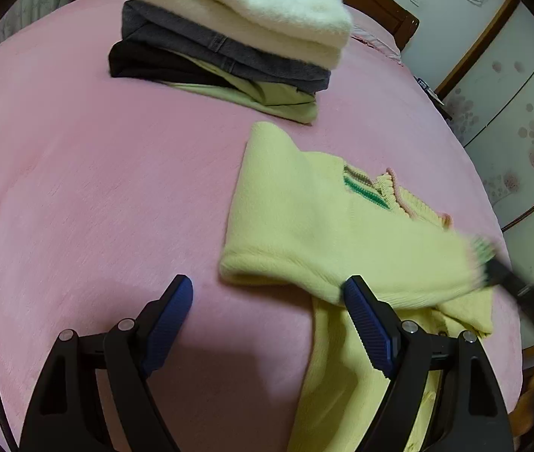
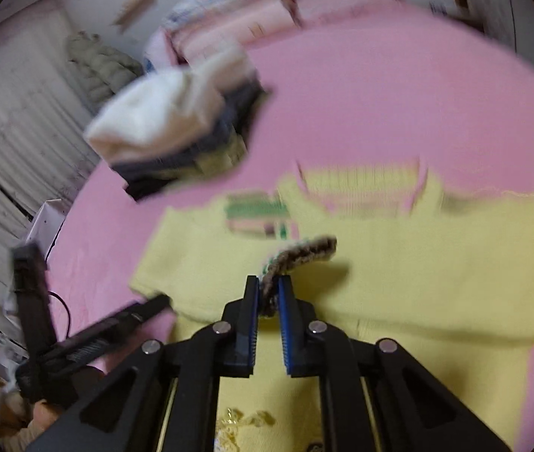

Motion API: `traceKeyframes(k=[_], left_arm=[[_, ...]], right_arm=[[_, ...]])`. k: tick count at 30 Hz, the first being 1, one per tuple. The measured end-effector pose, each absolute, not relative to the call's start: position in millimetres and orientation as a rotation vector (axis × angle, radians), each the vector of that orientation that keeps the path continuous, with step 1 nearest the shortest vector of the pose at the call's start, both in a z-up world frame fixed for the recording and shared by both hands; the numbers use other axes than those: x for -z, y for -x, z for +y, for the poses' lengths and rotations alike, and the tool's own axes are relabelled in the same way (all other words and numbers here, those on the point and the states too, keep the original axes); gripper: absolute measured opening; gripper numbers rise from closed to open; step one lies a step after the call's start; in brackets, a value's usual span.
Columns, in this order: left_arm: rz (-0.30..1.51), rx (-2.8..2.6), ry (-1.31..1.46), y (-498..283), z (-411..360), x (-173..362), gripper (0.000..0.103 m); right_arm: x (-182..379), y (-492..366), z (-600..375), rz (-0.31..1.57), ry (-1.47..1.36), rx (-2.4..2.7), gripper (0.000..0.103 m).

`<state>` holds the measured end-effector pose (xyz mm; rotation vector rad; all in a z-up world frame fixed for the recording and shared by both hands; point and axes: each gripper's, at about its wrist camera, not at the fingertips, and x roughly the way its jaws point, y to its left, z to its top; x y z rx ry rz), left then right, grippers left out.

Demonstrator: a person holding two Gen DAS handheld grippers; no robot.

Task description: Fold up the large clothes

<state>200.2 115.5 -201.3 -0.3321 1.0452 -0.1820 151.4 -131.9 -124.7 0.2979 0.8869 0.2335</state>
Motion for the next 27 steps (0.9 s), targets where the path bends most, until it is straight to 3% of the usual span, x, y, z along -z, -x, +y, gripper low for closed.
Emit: traceKeyframes(k=[9,14,25,27], left_arm=[[1.036,0.204,0.314,-212,90,198,0.078],[1.06,0.224,0.314,-219,81,202,0.064],[1.077,0.228,0.304,-225,74,206,0.06],[1.081,0.228,0.302,-224,73,206,0.06]], right_arm=[[78,-158,-161,0.736,-0.178,-0.126,0.01],[88,-156,-191,0.756,-0.213,-0.045,0.01],[129,-147,-235,0.82,-0.226,0.079,0.009],[142,-149,-241,0.85,-0.216,0.107,0.001]])
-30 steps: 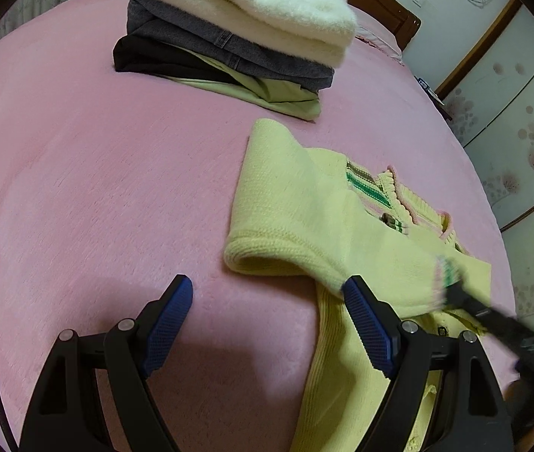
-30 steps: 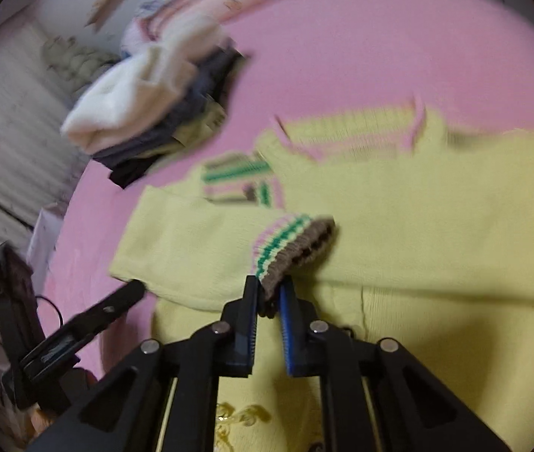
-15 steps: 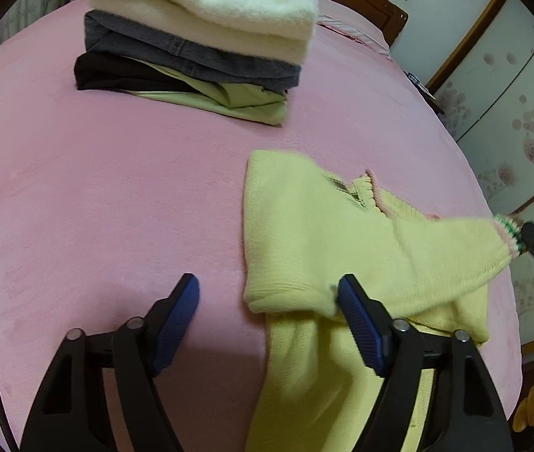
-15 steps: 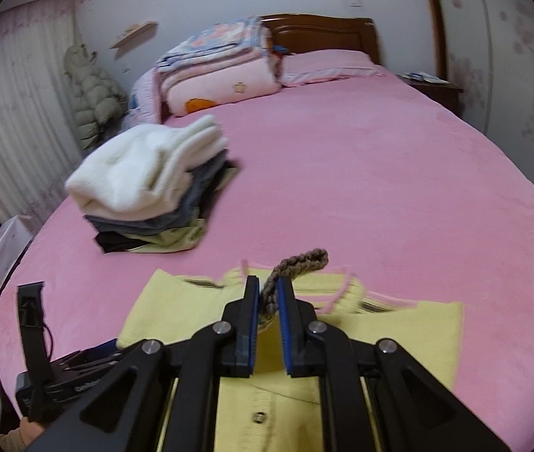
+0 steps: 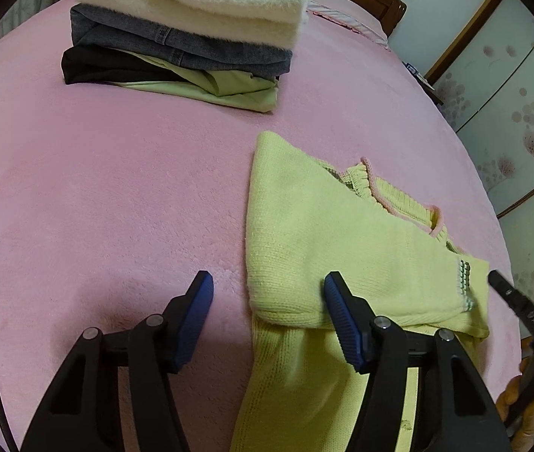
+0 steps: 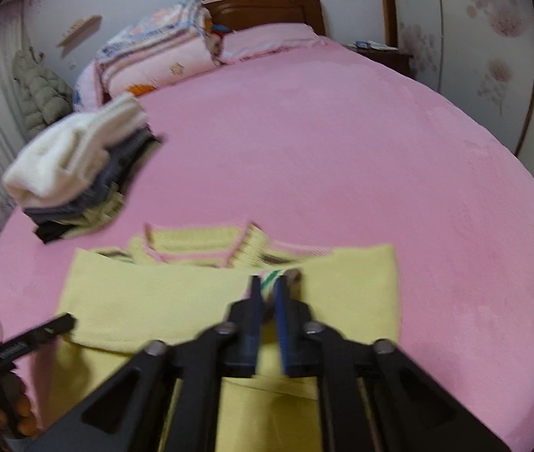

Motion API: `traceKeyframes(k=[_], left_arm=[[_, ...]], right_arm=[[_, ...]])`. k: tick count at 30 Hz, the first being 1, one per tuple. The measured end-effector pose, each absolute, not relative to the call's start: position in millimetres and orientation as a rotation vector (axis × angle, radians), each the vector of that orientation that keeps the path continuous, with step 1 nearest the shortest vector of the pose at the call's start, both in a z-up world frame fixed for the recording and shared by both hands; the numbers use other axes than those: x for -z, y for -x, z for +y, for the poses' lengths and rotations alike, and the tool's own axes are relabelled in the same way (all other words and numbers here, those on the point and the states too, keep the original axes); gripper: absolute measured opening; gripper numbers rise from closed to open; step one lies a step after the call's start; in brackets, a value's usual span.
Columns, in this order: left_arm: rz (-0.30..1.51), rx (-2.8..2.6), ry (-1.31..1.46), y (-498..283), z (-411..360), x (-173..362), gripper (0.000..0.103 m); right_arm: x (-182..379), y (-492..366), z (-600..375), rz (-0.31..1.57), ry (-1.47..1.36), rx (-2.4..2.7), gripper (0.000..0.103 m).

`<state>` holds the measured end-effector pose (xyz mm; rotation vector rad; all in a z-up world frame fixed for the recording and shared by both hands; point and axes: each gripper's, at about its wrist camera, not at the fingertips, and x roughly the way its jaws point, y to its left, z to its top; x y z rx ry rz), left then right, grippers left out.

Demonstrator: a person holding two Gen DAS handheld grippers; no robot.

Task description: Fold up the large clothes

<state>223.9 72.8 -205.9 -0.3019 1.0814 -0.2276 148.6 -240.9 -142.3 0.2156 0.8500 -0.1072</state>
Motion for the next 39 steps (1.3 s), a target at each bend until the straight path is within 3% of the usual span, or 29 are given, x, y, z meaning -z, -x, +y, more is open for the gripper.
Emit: traceKeyframes(k=[11,17,23,25,28,29,30,33,35,39], left_arm=[[1.083,0.245,0.262,-224,64,204,0.06],[1.043,0.257,0.253,-231,63,192,0.06],[1.0,0.222,0.305,-251,88,175,0.06],[1.012,0.211,0.323,-258,95,175,0.06],[1.041,0.208,0.332,-265,99,178,0.058],[1.051,0.214,0.326,-266,98,180,0.055],[1.061,0.22,0.314,-266,96,182,0.054],[1.085,0.236,0.276,-264,86,188,0.047],[1.1,0.242,0.251,-263,78,193,0.036],[1.103,0.23,0.172,-262,63,201,0.027]], right_arm=[[164,-146,-269,0.916,-0.396,0.069,0.003],[185,-158,-268,1.023,-0.453,0.06,0.014],[188,-162,-260,1.026,-0.476,0.03,0.041],[189,-165,-254,1.029,-0.452,0.024,0.046],[188,-166,-245,1.016,-0.384,0.022,0.038],[188,-166,-244,1.012,-0.366,0.015,0.023],[187,-166,-242,1.009,-0.361,-0.003,0.017],[180,-162,-241,0.968,-0.333,0.007,0.015],[172,-159,-241,0.931,-0.296,0.032,0.015],[176,-160,-247,0.938,-0.288,0.059,0.015]])
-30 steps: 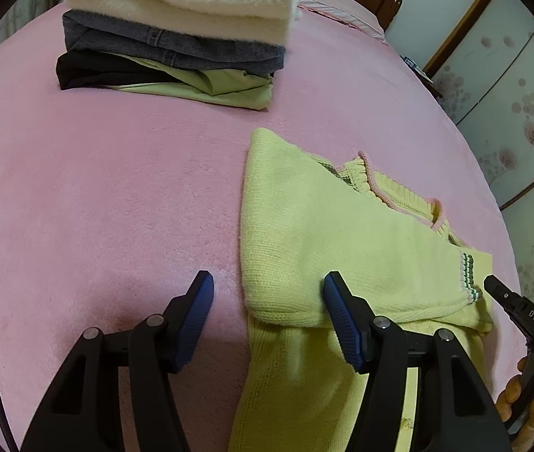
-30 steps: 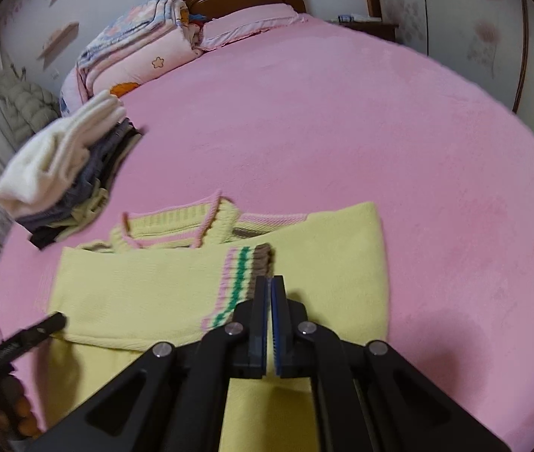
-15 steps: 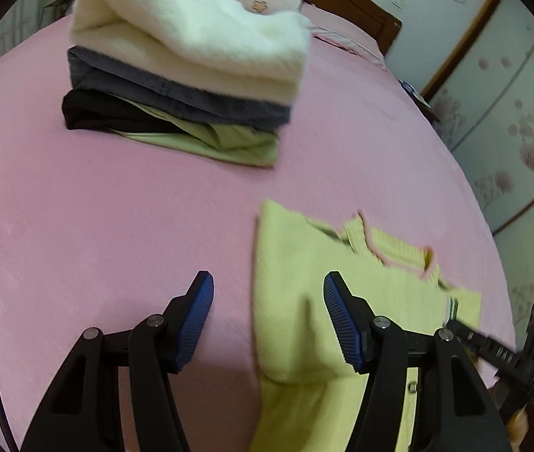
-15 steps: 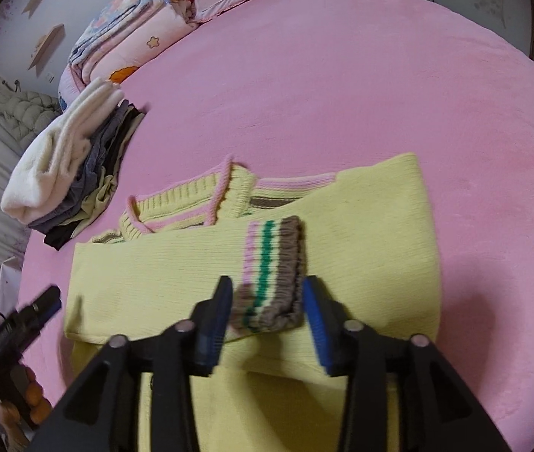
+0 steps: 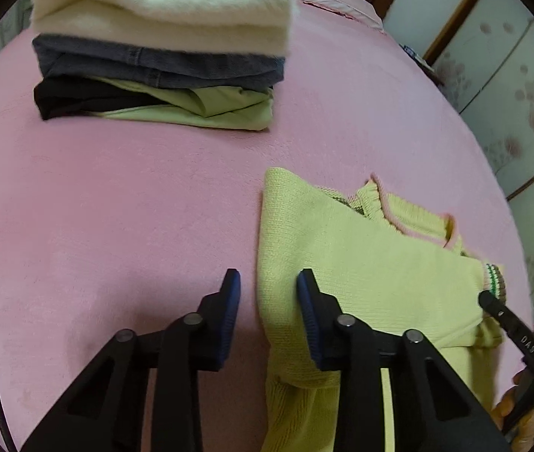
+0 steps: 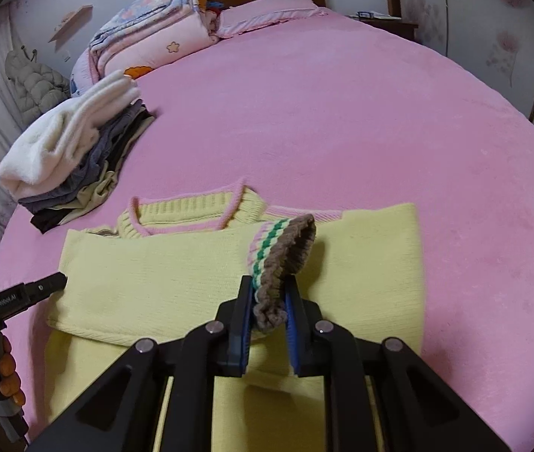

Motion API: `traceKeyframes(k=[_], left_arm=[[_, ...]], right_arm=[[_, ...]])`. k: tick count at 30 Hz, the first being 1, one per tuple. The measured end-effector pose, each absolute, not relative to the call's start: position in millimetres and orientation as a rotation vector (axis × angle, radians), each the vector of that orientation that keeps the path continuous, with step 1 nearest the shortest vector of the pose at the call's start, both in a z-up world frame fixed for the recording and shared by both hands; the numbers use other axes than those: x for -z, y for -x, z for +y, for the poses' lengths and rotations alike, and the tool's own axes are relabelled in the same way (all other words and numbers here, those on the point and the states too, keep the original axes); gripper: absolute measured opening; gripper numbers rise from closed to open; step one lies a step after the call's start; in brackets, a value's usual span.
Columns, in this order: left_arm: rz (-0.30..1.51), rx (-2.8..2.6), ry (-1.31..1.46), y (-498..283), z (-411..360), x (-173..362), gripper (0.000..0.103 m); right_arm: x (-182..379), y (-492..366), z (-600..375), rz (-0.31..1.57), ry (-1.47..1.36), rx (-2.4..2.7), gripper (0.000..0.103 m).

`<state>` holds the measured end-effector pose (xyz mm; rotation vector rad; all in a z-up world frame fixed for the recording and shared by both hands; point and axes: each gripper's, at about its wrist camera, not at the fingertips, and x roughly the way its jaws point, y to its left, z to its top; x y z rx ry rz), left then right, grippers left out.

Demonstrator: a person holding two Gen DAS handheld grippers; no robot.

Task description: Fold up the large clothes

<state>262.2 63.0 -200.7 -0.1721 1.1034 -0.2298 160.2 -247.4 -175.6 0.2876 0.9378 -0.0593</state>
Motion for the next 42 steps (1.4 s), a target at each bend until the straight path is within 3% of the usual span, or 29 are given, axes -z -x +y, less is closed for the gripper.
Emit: traceKeyframes(k=[2,10,12,14,16,19,26,42], left_arm=[[1.105,0.219,0.105,-261,53,204,0.019],[1.069,0.181,-0.061,-254,33,207,0.02],[1.068,0.174,-0.052,-251,36,201,0.029],[1.067,0.165,-0.031,-246,41,192,0.055],[1.061,0.175,0.003,-242,46,181,0.065],[1.04,0.205,0.034,-230,49,164,0.065],[1.019,0.252,0.06,-212,34,142,0.065],[1.027,0.318,0.026,-145,7,94,0.067]], right_arm=[[182,-161,-250,0.952,-0.283,0.07,0.015],[192,-167,-251,0.99,-0.277,0.105,0.016],[188,-166,-253,1.011,-0.297,0.097,0.02],[182,-164,-256,1.022,-0.314,0.094,0.023],[172,-158,-258,1.016,-0.316,0.111,0.027],[158,-145,-259,0.987,-0.305,0.124,0.032],[130,-127,-241,0.886,-0.237,0.082,0.032],[86,-84,-186,0.843,-0.167,-0.066,0.032]])
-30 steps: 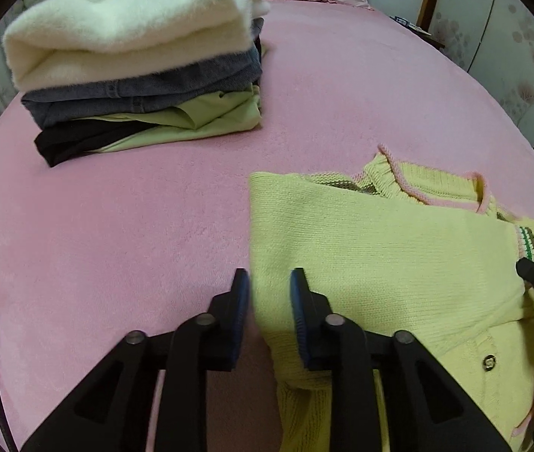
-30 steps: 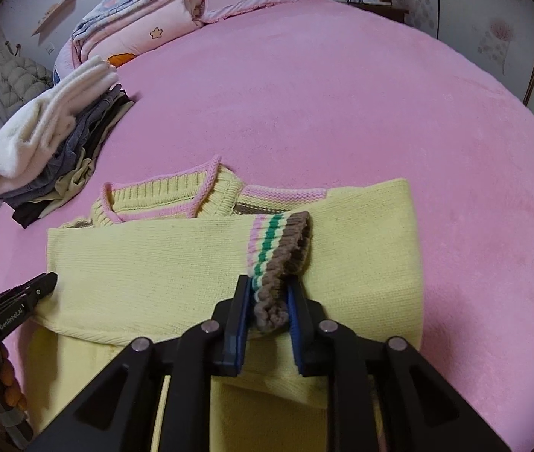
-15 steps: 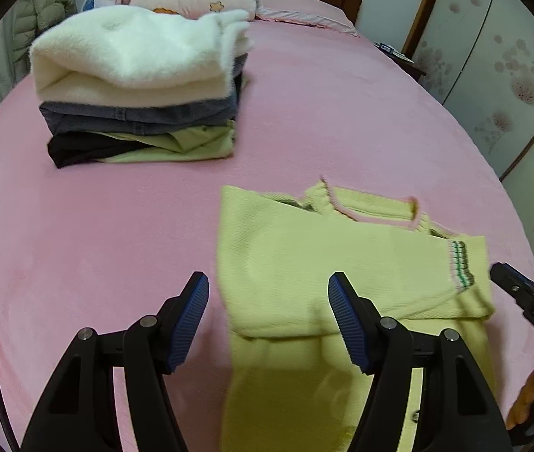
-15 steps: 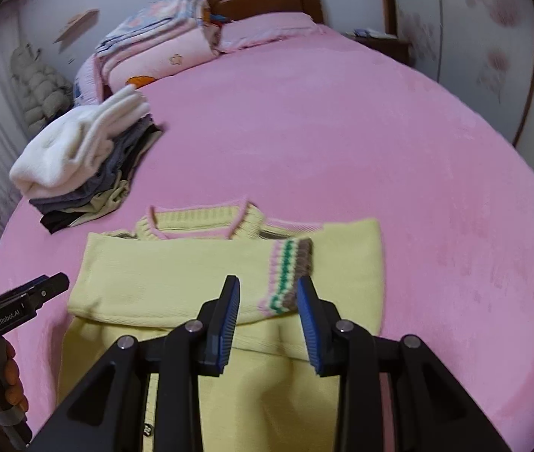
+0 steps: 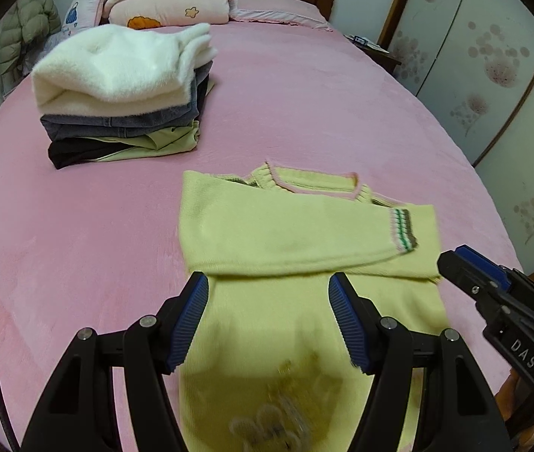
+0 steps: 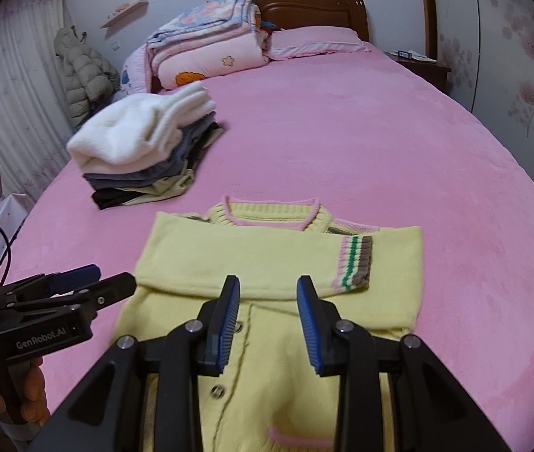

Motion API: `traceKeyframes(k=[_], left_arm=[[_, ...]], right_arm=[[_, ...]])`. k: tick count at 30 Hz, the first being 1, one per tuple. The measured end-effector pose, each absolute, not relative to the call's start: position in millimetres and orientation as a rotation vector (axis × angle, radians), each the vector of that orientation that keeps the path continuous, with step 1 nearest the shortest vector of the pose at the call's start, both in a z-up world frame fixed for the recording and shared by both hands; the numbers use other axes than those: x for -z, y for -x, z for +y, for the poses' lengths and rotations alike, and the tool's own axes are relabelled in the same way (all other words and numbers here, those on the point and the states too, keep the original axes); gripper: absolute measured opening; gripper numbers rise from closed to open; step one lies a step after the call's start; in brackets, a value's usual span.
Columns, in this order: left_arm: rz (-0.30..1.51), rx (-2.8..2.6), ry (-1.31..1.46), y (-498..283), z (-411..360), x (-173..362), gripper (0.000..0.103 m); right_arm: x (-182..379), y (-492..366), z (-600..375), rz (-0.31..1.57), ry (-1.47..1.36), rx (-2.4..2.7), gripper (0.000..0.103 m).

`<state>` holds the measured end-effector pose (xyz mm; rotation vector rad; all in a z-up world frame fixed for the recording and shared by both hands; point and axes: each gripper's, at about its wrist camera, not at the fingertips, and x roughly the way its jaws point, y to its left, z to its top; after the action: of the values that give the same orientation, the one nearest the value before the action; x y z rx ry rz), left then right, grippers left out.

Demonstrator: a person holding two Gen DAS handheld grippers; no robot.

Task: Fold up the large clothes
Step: 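Release the cuff and withdraw both tools above the cardigan, then move both tools to the striped hem and grasp it together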

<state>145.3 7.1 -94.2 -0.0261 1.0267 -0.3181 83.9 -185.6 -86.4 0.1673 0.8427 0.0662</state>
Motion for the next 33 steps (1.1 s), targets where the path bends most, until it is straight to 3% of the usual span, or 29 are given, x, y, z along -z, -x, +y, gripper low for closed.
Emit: traceKeyframes(k=[3,17,33], left_arm=[[1.015,0.306,0.019,-124,7,81,0.077],[0.975,0.28,-0.001,-52,22,59,0.08],[1.085,0.253,0.112,-9,82,132,0.08]], right_arm=[[79,-71,-182,0.839,-0.169,-0.079,0.032],[57,4,-187,0.809,-0.204,-0.065,0.032],[104,69,-234,0.887,-0.286,0.015,0.032]])
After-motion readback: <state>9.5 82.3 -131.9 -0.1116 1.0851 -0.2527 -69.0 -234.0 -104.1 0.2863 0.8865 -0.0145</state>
